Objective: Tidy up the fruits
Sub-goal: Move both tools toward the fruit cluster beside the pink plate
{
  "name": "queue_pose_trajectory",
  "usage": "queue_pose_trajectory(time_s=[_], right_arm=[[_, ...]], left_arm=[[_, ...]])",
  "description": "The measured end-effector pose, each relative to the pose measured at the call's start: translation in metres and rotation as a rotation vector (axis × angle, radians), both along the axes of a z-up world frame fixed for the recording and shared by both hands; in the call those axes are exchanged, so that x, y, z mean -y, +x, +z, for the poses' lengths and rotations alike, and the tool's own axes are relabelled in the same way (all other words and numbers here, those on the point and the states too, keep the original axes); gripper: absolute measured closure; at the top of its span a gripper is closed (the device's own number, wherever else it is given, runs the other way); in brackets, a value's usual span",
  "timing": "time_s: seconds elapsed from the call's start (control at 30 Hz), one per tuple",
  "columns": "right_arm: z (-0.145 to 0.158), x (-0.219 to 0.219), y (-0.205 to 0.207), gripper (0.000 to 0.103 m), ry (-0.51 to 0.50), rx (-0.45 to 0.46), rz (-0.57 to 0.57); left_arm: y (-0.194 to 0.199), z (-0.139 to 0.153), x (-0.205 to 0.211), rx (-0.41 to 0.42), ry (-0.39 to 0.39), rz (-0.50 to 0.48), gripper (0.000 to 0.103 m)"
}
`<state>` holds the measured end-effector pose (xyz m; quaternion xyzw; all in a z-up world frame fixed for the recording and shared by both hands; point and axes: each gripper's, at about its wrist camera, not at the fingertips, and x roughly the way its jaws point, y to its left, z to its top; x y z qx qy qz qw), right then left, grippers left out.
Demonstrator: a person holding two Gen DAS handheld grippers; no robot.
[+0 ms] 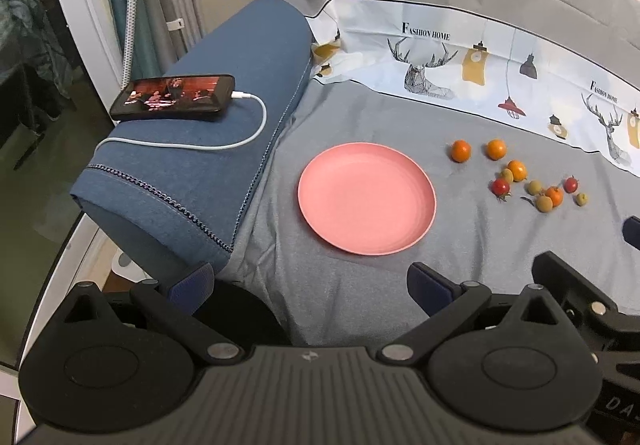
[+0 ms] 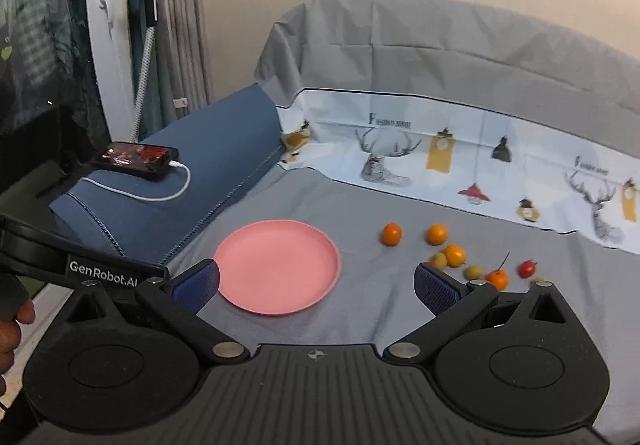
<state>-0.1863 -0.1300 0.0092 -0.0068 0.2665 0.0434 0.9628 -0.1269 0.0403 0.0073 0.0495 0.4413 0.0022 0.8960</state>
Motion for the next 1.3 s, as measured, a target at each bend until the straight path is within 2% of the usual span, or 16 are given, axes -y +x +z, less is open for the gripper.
queue_pose_trajectory(time_s=[0.3,0.47,0.7,1.07,1.3], right_arm=[[0.0,-0.01,-0.013,0.001,-0.049,0.01,-0.009],[0.002,-0.012,-0.014,0.001,-0.042,0.018,0.005],[-0.001,-0.015,-0.008,0.001,-0.028,0.009,0.011],[-0.018,-0.014,0.021,0.001,-0.024,-0.071,0.02],[-0.022,-0.014,0.033,0.001,-0.026,-0.078,0.021]], left_arm=[[-0.018,0.009,-0.009,0.033,0.007,0.021,0.0],[-0.022,0.01,-0.011,0.04,0.018,0.026,0.0],[-0.017,0.001,-0.013,0.017,0.017,0.01,0.0],[0.007,-0.022,-0.015,-0.049,0.0,0.007,0.0],[0.016,-0.025,-0.014,-0.064,0.013,0.009,0.0]])
